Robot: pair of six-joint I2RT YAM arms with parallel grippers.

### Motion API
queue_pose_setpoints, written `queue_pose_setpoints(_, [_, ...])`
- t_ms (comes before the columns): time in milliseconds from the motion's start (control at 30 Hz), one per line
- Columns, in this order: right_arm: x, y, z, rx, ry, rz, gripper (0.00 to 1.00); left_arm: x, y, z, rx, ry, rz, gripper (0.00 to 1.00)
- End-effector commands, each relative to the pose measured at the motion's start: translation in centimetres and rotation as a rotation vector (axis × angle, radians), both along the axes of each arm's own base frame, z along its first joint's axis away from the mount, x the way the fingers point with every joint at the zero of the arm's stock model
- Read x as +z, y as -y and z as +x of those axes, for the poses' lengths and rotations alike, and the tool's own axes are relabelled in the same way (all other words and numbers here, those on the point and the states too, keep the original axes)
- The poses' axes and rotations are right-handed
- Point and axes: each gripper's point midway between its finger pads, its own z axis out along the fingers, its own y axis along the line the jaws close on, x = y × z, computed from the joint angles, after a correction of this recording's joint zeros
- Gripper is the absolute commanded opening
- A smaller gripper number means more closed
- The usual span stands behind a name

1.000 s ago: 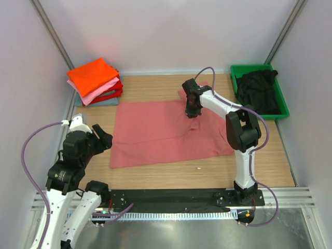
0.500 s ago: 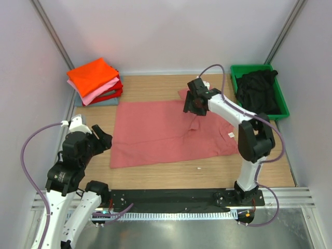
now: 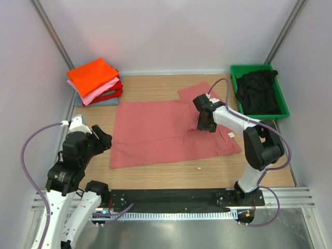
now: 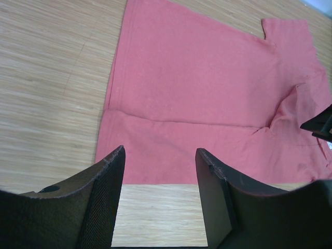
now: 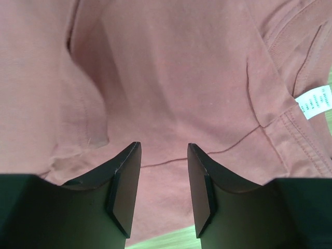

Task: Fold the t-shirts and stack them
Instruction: Fold the tshirt

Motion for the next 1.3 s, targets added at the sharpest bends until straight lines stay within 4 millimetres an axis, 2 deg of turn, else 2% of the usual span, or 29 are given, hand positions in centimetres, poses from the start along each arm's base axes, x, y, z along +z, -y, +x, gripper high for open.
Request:
queue_pose_setpoints(0, [-0.7,0.2,0.4,-0.035,0.009,-0.017,0.47,0.9,0.1,0.5,-0.004,0.048,-0.002,0.58])
queue_pose_setpoints(267, [-1.4,-2.2,3.0,-0.007,0.027,0.052,0.47,0.9,-0.1,0.5,0.005,0.049,-0.002,0.58])
queue_pose_setpoints(367, [-1.3,-4.4,4.9,0.019,0.042,0.122,0.46,0.8,-0.1,0.6,0.007,0.044,-0.001,0.58])
queue_pose_setpoints(533, [1.0,-9.3,9.5,0.102,0.126,0.292,0.47,0.7,-0.1,0.6,0.012,0.039,0.000,0.58])
queue_pose_setpoints(567, [1.4,-10.5,9.8,0.135,0.123,0.346,0.48,0.6,-0.2,0.7,0.017,0.035,0.004,0.58])
queue_pose_setpoints(600, [2.4,-11.2,10.6,0.148,0.149,0.367,0.48,0.6,-0.3,0.6,0.021,0.034,0.005,0.58])
queue_pose_setpoints(667, [2.8,-11.1,10.7,0.156,0.143,0.360,0.52,0.6,-0.4,0.7,0.026,0.031,0.005,0.58])
queue_pose_setpoints(700, [3.1,-10.4,10.5,0.147,0.148,0.334,0.53,0.6,-0.4,0.7,0.029,0.031,0.006,0.58])
queue_pose_setpoints(767, [5.6,-9.0,10.1,0.141,0.202,0.305,0.59,0.3,-0.4,0.8,0.031,0.021,0.008,0.57])
queue_pose_setpoints(800, [5.2,-7.4,9.3,0.118,0.199,0.257,0.61,0.1,-0.4,1.0,0.031,0.010,0.012,0.57])
queue_pose_setpoints(833, [7.7,-6.5,8.7,0.120,0.251,0.248,0.62,-0.1,-0.3,1.1,0.031,-0.001,0.010,0.57])
queue_pose_setpoints(900, [7.5,-3.9,6.8,0.092,0.243,0.173,0.66,-1.1,0.3,1.6,0.008,-0.055,0.011,0.56])
queue_pose_setpoints(933, [9.8,-2.5,6.1,0.079,0.297,0.169,0.72,-1.3,0.5,1.9,0.007,-0.072,0.007,0.56])
queue_pose_setpoints(967, [8.7,-1.3,4.8,0.069,0.270,0.147,0.74,-1.8,0.6,2.2,0.008,-0.099,0.009,0.56])
queue_pose_setpoints(1033, [9.1,0.6,3.7,0.046,0.282,0.149,0.78,-3.1,1.2,3.0,0.002,-0.176,0.005,0.56])
queue_pose_setpoints(1067, [10.0,1.4,3.2,0.041,0.308,0.158,0.83,-3.2,1.6,3.5,0.003,-0.189,-0.016,0.57])
queue_pose_setpoints(1100, [9.2,2.1,2.7,0.036,0.291,0.162,0.84,-2.9,2.2,4.3,-0.016,-0.182,-0.030,0.57])
queue_pose_setpoints(1133, [9.1,2.6,2.5,0.033,0.284,0.192,0.86,-3.7,3.0,5.2,-0.043,-0.230,-0.035,0.59])
queue_pose_setpoints(1167, [9.0,4.3,2.9,0.004,0.281,0.197,0.87,-2.3,3.3,6.1,-0.048,-0.206,-0.036,0.59])
queue_pose_setpoints(1233, [9.1,5.1,3.7,-0.004,0.265,0.244,0.89,-2.0,3.3,7.9,-0.065,-0.233,0.027,0.60])
queue_pose_setpoints(1267, [10.4,6.1,5.0,-0.023,0.294,0.254,0.90,-1.6,3.0,8.5,-0.065,-0.236,0.061,0.60])
